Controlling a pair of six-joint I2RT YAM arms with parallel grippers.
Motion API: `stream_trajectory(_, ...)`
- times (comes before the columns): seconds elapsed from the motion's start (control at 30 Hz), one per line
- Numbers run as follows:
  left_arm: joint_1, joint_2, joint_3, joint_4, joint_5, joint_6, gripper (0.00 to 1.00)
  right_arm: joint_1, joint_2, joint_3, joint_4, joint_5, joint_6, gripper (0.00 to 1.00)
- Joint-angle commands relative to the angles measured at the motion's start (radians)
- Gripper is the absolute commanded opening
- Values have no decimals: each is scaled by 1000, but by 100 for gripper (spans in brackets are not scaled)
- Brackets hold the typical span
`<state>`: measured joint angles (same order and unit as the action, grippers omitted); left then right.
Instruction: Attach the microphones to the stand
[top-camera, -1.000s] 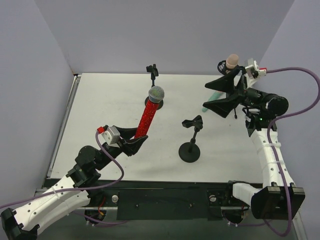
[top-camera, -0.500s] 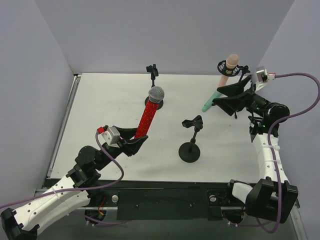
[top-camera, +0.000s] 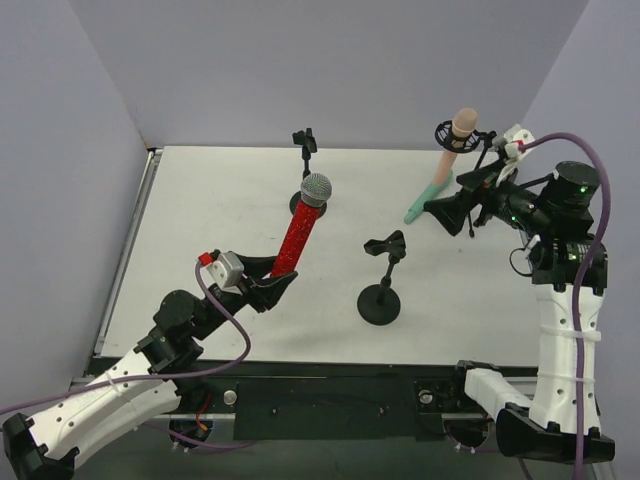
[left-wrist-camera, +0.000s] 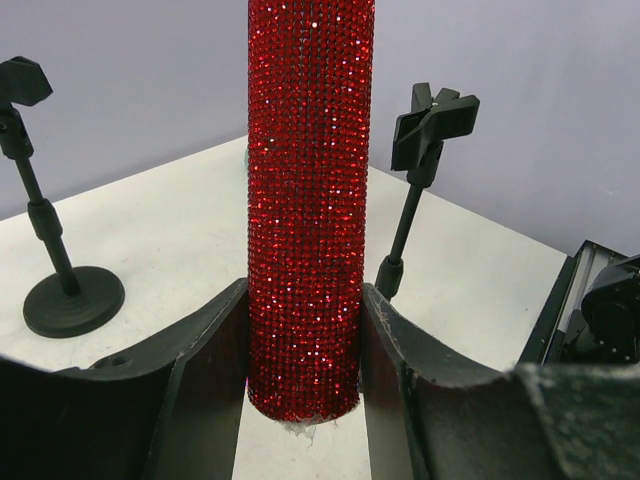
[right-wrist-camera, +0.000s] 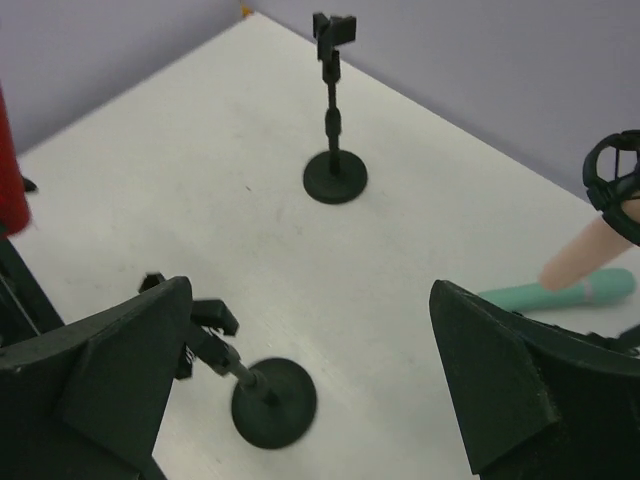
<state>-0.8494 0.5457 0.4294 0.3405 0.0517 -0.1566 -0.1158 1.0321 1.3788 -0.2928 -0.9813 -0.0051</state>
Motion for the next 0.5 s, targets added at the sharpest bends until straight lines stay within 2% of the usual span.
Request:
stream_trajectory(0.0,-5,-32,19,42,-19,0,0,8,0,81,-650,83,-791,100)
stream_trajectory(0.03,-5,-33,19,35,-19,2,0,8,-6,98,-722,95,-867,100)
stream_trajectory(0.07,-5,-36,19,34,-21,3,0,8,-6,107,-868,95,-1050,100)
stream_trajectory(0.1,-7,-38,16,34,-23,6,0,8,-4,127,-935,80,-1129,100)
stream_trajectory(0.13,-5,-35,17,34,-21,5,0,11,6,134,-1068,57,-1303,100)
stream_trajectory(0.2,-5,-29,16,38,-19,6,0,44,20,147,-1197,41,-1450,100)
stream_trajectory(0.3,-5,-23,17,46,-15,6,0,135,57,135,-1250,50,-1532,100)
stream_trajectory(0.47,-7,-30,17,37,-13,3,0,212,104,131,-1145,52,-1431,100)
